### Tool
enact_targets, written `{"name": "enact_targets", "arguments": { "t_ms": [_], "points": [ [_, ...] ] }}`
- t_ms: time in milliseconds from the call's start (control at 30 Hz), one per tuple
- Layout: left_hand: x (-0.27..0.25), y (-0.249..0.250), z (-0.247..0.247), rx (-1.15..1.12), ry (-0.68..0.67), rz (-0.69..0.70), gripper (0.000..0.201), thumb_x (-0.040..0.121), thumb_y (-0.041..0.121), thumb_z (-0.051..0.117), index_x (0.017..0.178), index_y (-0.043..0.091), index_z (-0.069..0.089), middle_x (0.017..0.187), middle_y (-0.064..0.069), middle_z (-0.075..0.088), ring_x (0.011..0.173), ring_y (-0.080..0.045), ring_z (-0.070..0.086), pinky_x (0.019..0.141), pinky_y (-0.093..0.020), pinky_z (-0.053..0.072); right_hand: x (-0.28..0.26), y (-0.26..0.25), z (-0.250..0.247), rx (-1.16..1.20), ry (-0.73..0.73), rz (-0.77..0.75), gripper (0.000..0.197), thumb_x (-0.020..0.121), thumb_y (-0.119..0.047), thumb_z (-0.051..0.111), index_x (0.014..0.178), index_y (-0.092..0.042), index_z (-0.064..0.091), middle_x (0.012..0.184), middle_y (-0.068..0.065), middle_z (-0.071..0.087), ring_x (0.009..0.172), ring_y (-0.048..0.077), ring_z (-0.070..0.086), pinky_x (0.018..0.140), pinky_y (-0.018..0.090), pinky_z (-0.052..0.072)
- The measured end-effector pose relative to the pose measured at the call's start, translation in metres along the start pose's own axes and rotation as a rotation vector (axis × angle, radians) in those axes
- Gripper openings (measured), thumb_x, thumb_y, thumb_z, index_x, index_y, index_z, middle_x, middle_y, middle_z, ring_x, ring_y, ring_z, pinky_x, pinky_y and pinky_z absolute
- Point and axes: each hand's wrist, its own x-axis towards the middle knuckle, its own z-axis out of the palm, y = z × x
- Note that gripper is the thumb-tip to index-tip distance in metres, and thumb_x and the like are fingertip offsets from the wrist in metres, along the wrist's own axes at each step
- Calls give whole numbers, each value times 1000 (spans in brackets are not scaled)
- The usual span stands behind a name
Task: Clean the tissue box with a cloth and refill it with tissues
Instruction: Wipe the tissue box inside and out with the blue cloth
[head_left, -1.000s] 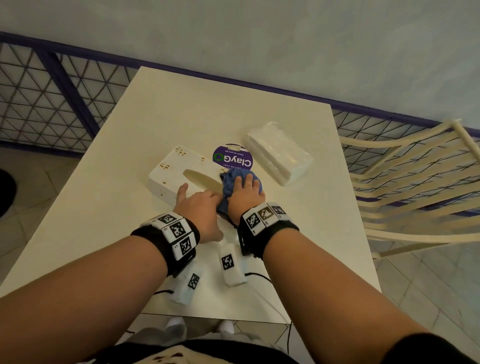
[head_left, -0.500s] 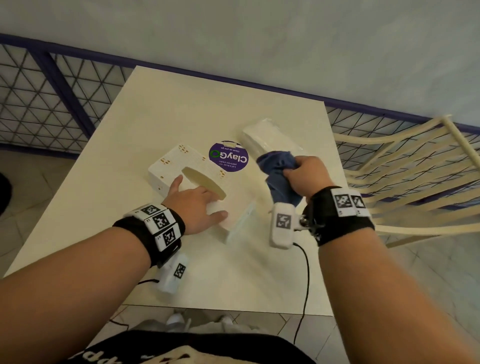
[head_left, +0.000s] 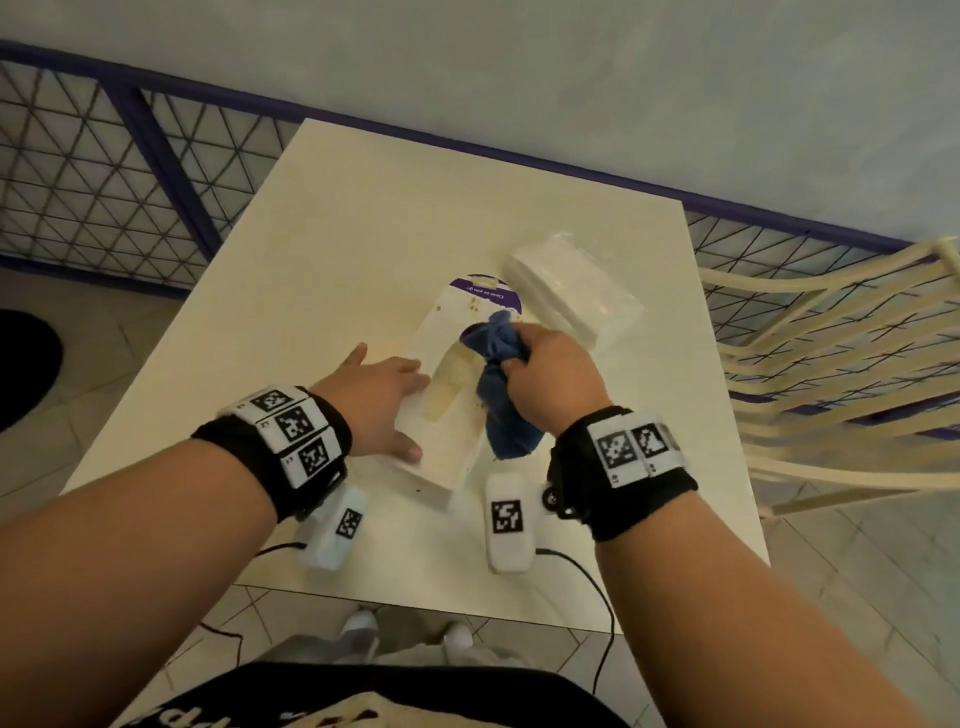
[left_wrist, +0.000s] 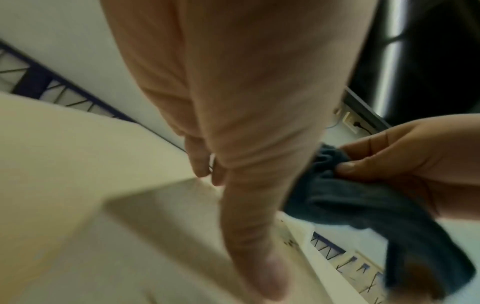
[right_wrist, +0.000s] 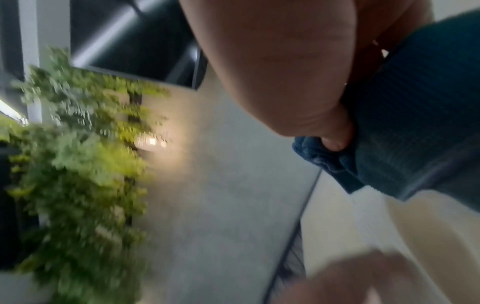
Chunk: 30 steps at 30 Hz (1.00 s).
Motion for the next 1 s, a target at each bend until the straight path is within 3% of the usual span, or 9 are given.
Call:
{"name": "enact_targets", "arguments": {
  "t_ms": [67,100,133,200,300,433,600,833,1000],
  "points": [
    [3,5,5,78,30,-24,91,77,57,65,148,19,23,158,1,17,143,-17,18,116,-47,-5,-11,-8,43,-182,-226,15,44,94,-17,48,137,-10,41,143,14,44,126,31,46,91,32,40],
    [4,7,7,112,44,-22,89,77,57,64,147,18,25,156,1,21,142,-16,21,116,-51,-3,-16,-8,64,-278,-332,62,57,96,-21,46,148,-8,25,156,14,22,141,31,28,105,38,34],
    [5,8,9,135,49,-22,87,77,57,64,145,17,27,154,1,24,141,-16,21,115,-53,-2,-19,-7,81,-336,-377,122,67,98,-24,43,153,-9,8,162,12,0,149,30,8,115,43,23],
    [6,9,9,157,44,-28,87,77,57,64,145,17,28,153,2,25,141,-16,20,113,-56,-3,-8,0,92,-359,-348,200,69,100,-27,35,153,-13,-8,161,6,-18,150,26,-11,120,47,7],
    [5,11,6,185,29,-41,87,79,57,62,146,18,25,153,2,24,143,-19,14,113,-56,-6,30,4,77,-366,-265,267,66,100,-25,30,153,-13,-8,161,5,-18,150,25,-11,120,44,5],
    [5,10,6,215,26,-42,86,81,58,58,147,17,22,154,2,23,145,-22,7,113,-56,-7,44,2,64,-440,-280,256,66,101,-23,32,153,-9,-5,162,9,-13,150,27,-9,122,41,3],
    [8,12,8,241,77,-9,76,82,54,59,140,12,34,145,-3,34,142,-22,16,115,-52,-2,-16,-20,94,-551,-383,231,85,95,-37,47,152,-6,-8,161,14,-14,149,30,-9,121,41,4],
    [13,16,5,239,-5,-5,83,78,55,64,141,11,32,145,-3,33,133,-17,35,116,-47,0,65,1,57,-486,-235,327,67,100,-34,32,153,-12,-2,163,7,-11,150,26,-7,121,44,3],
    [15,15,4,244,2,-11,80,78,57,63,139,14,36,142,-2,36,126,-17,44,116,-48,4,42,-12,77,-551,-278,336,82,95,-41,46,153,-7,-2,162,12,-8,150,29,-3,122,40,7]
  ]
}}
